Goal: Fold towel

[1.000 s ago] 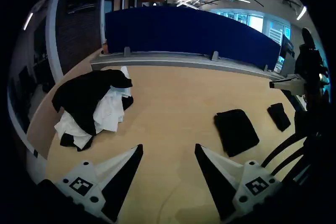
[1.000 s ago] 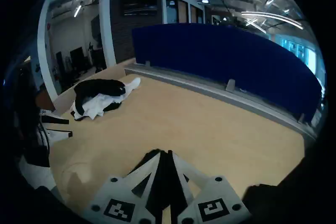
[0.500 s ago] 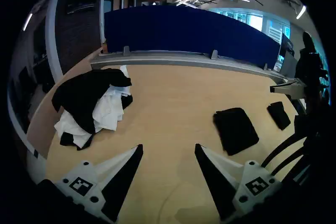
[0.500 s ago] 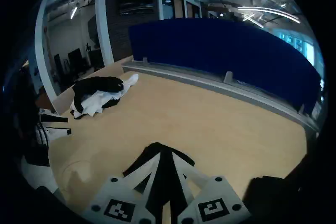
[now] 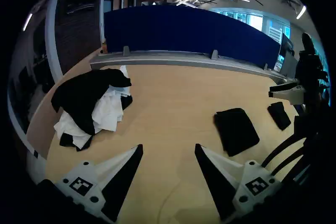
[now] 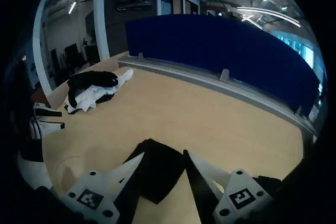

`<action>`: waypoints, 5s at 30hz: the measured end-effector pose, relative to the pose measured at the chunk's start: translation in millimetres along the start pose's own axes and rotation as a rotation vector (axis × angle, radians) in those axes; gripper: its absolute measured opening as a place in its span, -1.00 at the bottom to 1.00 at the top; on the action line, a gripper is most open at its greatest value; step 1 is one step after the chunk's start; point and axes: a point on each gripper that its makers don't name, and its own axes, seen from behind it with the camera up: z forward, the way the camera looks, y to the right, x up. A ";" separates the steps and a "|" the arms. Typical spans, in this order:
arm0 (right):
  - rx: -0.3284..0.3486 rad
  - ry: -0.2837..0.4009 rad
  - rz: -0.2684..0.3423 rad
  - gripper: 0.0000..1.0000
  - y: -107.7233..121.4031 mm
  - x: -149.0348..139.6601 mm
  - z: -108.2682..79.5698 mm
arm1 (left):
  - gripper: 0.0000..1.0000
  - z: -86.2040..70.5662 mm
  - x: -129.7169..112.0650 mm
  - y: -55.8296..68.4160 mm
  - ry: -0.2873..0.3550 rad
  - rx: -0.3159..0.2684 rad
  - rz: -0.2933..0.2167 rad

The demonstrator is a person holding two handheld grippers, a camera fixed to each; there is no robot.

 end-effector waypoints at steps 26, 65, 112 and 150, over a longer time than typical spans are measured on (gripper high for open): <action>0.045 -0.218 -0.015 0.94 -13.5 -137.2 25.9 | 0.83 4.6 -16.0 -3.1 -0.026 -0.003 -0.006; 0.080 -0.343 -0.042 -0.27 -22.7 -187.0 25.1 | 0.83 8.3 -16.1 -6.3 -0.025 -0.001 -0.005; 0.070 -0.227 0.032 -0.98 -23.4 -139.0 22.5 | 0.83 1.3 -7.6 -6.6 -0.010 -0.002 -0.004; -0.008 0.119 0.041 -0.98 29.1 51.4 -49.2 | 0.83 -6.3 22.9 -2.6 0.047 -0.015 0.009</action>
